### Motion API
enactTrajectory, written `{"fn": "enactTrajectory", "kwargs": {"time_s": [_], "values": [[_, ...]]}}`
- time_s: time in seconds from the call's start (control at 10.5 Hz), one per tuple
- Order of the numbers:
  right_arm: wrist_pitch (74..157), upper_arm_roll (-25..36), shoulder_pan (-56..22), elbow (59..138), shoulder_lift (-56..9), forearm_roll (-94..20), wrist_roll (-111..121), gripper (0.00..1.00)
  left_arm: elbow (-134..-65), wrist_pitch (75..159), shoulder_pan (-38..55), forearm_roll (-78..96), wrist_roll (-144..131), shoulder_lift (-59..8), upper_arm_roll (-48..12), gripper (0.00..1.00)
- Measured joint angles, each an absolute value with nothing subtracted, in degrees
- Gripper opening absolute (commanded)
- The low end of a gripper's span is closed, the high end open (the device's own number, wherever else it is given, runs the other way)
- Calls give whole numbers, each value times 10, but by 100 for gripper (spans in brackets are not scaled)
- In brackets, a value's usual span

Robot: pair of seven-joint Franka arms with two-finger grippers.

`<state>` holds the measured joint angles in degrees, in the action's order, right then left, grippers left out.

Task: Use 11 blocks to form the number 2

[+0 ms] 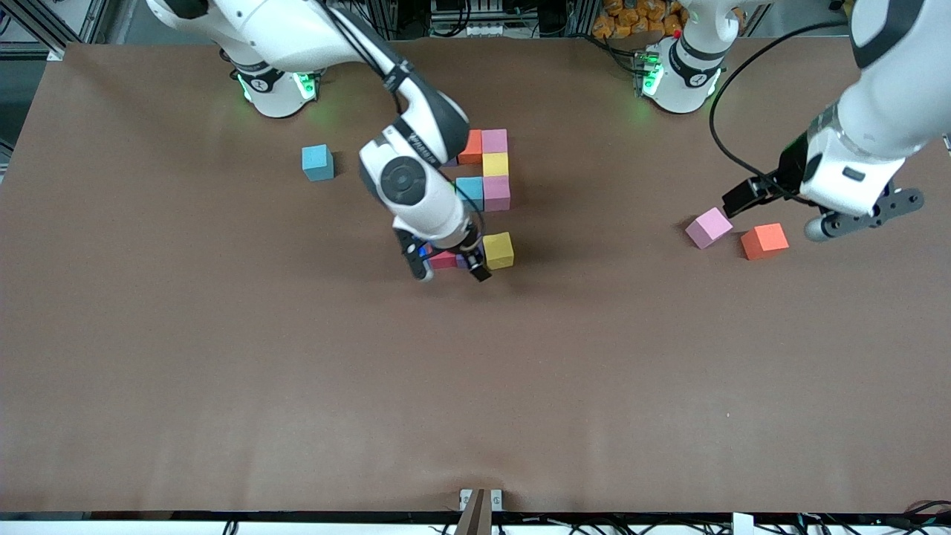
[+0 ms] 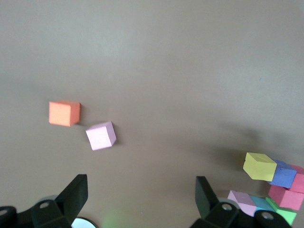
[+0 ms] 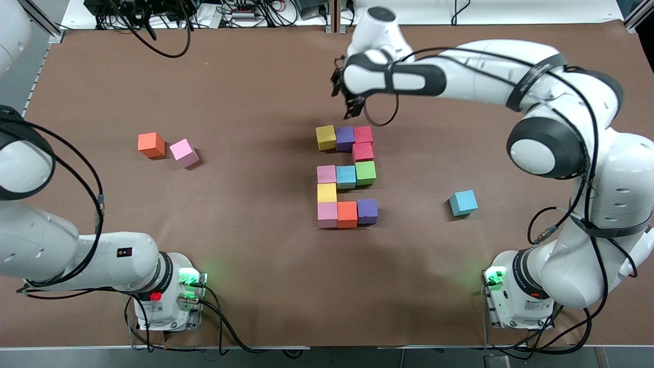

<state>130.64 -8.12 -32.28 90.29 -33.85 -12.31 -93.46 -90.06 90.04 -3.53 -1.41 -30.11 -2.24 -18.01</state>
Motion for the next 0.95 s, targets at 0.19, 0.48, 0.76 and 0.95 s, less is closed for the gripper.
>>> {"fn": "enactTrajectory", "kwargs": {"time_s": [0.19,0.48,0.76,0.95], "values": [[1278,-80,-280,900,-329,-122,-836,100,-871,883,-25,-35,-261,-19,-180,100],[1166,-77,-189,893,-299,-121,-647,100,-842,861,-22,-35,-238,-15,-179,100],[1078,-75,-97,893,-267,-122,-445,100,-833,848,-2,-30,-235,8,-171,100],[1036,-48,-76,902,-230,-121,-310,100,-832,836,1,-13,-231,29,-154,100]]}}
